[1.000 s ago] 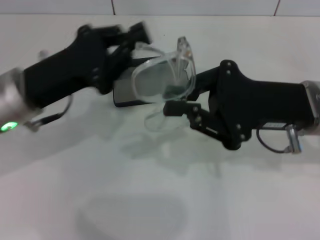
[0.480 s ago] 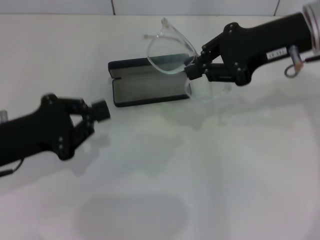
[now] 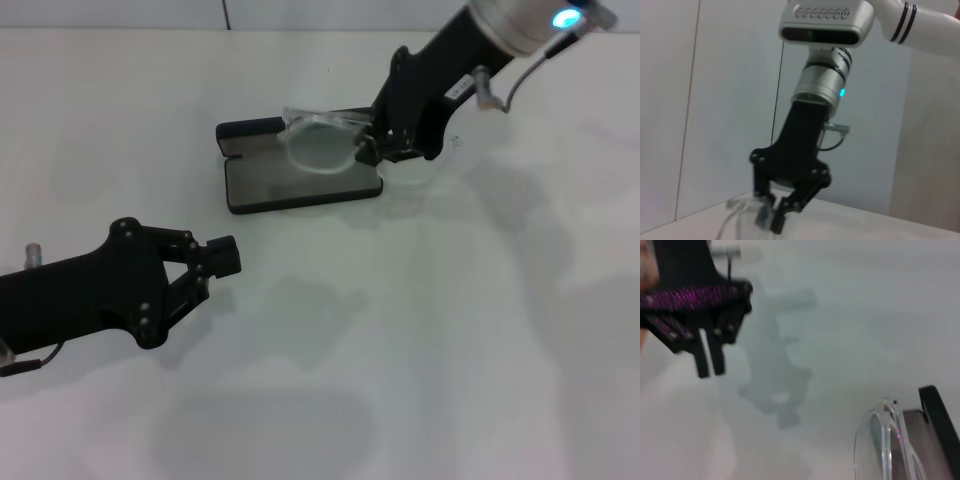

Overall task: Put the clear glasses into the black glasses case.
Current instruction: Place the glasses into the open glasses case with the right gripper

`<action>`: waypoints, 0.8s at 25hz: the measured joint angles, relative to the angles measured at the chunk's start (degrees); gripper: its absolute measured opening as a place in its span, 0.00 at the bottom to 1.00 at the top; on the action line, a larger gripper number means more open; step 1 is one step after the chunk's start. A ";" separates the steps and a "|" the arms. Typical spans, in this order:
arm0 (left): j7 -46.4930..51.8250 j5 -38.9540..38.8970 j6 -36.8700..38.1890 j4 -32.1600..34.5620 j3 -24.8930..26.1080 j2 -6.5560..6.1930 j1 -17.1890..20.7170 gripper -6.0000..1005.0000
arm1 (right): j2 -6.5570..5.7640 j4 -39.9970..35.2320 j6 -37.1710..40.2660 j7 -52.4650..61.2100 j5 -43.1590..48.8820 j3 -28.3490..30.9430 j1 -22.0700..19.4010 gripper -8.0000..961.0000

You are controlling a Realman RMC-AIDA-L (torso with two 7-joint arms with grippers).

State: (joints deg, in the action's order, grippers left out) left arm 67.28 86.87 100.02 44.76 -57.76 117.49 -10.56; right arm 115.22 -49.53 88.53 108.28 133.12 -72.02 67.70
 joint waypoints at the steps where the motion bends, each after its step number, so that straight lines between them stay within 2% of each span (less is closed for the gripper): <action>1: -0.02 0.04 0.00 0.00 0.01 0.01 -0.01 0.10 | 0.42 0.69 -0.38 0.01 1.68 -0.39 0.94 0.11; 5: -0.08 0.17 0.00 0.03 -0.03 0.12 0.05 0.10 | 0.86 3.91 -4.85 0.12 3.90 -4.89 3.56 0.11; 10: -0.13 0.44 0.00 0.07 0.01 0.46 0.05 0.10 | 0.99 4.85 -11.99 0.32 3.66 -11.26 2.60 0.11; 20: -0.14 0.49 0.00 0.07 0.00 0.54 -1.07 0.10 | 0.96 7.24 -21.94 -0.18 -1.08 -19.19 0.92 0.11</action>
State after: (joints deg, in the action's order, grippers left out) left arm 67.15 87.37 100.02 44.83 -57.76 118.04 -11.63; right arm 116.19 -42.29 66.59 108.10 132.04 -91.21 68.62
